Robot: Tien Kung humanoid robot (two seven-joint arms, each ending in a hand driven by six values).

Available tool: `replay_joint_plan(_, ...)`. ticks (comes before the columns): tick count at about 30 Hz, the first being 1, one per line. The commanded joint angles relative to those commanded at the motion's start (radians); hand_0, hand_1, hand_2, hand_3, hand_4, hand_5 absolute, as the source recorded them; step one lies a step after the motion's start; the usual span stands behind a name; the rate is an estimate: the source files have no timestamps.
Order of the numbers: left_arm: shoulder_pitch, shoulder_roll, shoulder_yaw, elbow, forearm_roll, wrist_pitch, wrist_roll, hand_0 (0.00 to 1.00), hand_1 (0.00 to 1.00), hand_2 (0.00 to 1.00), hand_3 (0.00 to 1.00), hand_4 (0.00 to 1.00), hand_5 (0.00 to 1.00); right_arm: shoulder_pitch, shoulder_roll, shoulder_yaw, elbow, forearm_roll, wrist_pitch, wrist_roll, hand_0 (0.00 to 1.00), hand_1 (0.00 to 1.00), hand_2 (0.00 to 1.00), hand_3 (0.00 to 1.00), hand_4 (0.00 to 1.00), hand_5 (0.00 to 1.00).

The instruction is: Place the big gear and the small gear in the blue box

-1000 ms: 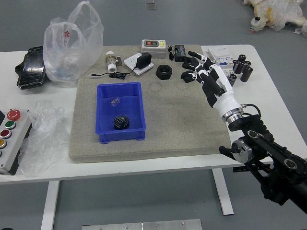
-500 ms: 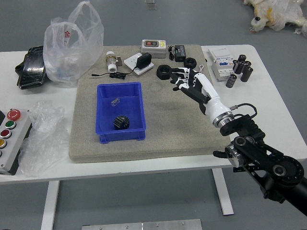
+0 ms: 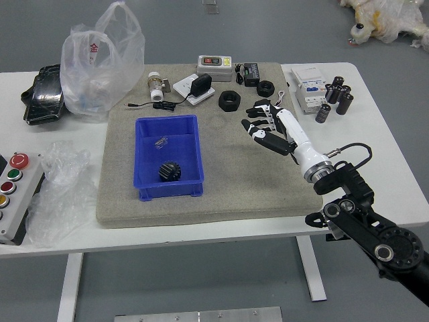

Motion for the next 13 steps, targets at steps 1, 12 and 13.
replay_joint_plan(1, -0.004, 0.003, 0.018, 0.003, -0.017, 0.0, -0.013, 0.664, 0.622, 0.587, 0.675, 0.678, 0.371, -0.004, -0.001, 0.006, -0.001, -0.005, -0.002, -0.002, 0.576, 0.673, 0.71, 0.68, 0.694, 0.491)
replay_joint_plan(12, -0.007, -0.001, 0.27, 0.023, -0.277, 0.053, -0.251, 0.648, 0.599, 0.558, 0.634, 0.651, 0.362, -0.041, 0.001, 0.07, -0.006, -0.021, -0.008, 0.002, 0.595, 0.673, 0.703, 0.669, 0.685, 0.498)
replay_joint_plan(13, -0.006, -0.004, 0.285, 0.023, -0.298, 0.059, -0.274, 0.648, 0.599, 0.558, 0.634, 0.651, 0.362, -0.043, 0.001, 0.073, -0.007, -0.02, -0.008, 0.004, 0.595, 0.673, 0.703, 0.669, 0.685, 0.498)
